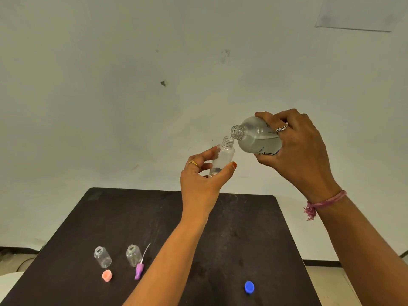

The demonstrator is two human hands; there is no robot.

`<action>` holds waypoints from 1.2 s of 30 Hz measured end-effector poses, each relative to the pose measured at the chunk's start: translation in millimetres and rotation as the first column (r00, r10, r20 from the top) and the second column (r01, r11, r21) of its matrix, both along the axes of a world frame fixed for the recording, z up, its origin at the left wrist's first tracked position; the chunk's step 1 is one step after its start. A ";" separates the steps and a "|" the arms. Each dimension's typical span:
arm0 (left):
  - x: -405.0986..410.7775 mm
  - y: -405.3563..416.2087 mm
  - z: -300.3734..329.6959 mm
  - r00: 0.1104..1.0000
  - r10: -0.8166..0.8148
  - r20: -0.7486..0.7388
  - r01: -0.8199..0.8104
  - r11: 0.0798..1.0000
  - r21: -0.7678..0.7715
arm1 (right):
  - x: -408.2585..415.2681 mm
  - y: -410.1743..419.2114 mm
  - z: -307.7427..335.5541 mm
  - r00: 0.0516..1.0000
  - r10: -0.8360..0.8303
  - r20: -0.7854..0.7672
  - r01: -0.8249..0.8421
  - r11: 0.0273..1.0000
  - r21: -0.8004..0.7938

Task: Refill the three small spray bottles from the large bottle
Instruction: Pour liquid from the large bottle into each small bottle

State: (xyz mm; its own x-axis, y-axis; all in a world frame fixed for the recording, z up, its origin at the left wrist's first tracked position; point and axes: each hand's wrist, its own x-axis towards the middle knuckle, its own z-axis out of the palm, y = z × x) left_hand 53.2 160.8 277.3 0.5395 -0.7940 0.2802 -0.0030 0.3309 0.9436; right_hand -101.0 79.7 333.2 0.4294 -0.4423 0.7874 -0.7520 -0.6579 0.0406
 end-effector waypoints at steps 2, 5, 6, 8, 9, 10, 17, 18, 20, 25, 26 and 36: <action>0.7 -0.7 -0.3 1.000 0.000 0.004 0.000 1.000 0.002 | 0.3 -0.6 0.4 1.000 0.007 -0.006 -0.007 1.000 -0.007; 0.9 -1.7 -0.8 1.000 0.003 0.011 -0.003 1.000 0.005 | 0.8 -1.6 0.5 1.000 0.000 -0.023 0.000 1.000 -0.018; 0.8 -1.8 -0.7 1.000 0.003 0.011 -0.003 1.000 0.005 | 0.9 -1.9 0.5 1.000 -0.002 -0.025 0.001 1.000 -0.023; 0.5 -2.1 -0.3 1.000 -0.001 0.009 0.001 1.000 0.001 | 1.1 -2.1 0.9 1.000 -0.003 -0.028 0.002 1.000 -0.030; 0.5 -2.2 -0.3 1.000 -0.002 0.010 0.002 1.000 0.000 | 1.3 -2.0 1.2 1.000 -0.006 -0.030 0.005 0.999 -0.032; 0.6 -2.6 -0.4 1.000 -0.002 0.010 0.002 1.000 0.001 | 1.4 -2.2 1.5 0.999 -0.009 -0.032 0.008 0.999 -0.035; 1.0 -4.3 -1.0 1.000 0.001 0.013 -0.001 1.000 0.012 | 2.3 -2.3 3.0 0.999 -0.014 -0.038 0.013 0.999 -0.035; 1.2 -4.5 -1.1 1.000 0.002 0.013 -0.002 1.000 0.011 | 2.4 -2.4 3.0 0.999 -0.015 -0.038 0.014 0.999 -0.033; 1.5 -4.7 -1.3 1.000 0.005 0.014 -0.005 1.000 0.009 | 2.9 -2.7 2.7 0.999 -0.017 -0.041 0.016 0.999 -0.032; 1.7 -4.5 -1.4 1.000 0.003 0.011 -0.003 1.000 0.004 | 3.1 -3.4 2.4 0.999 -0.012 -0.040 0.011 0.999 -0.037; 1.6 -4.8 -1.3 1.000 0.002 0.011 -0.002 1.000 0.001 | 3.1 -3.6 2.4 0.999 -0.010 -0.039 0.009 0.999 -0.038; 1.2 -3.1 -1.1 1.000 0.001 0.004 -0.001 1.000 -0.003 | 3.6 -2.7 1.8 0.999 -0.009 -0.041 0.008 0.999 -0.036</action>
State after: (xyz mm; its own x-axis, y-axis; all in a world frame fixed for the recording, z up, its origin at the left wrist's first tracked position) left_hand 54.3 157.6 276.2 0.5394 -0.7923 0.2852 -0.0076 0.3341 0.9425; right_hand -97.4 77.1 335.0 0.4581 -0.4182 0.7844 -0.7550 -0.6489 0.0949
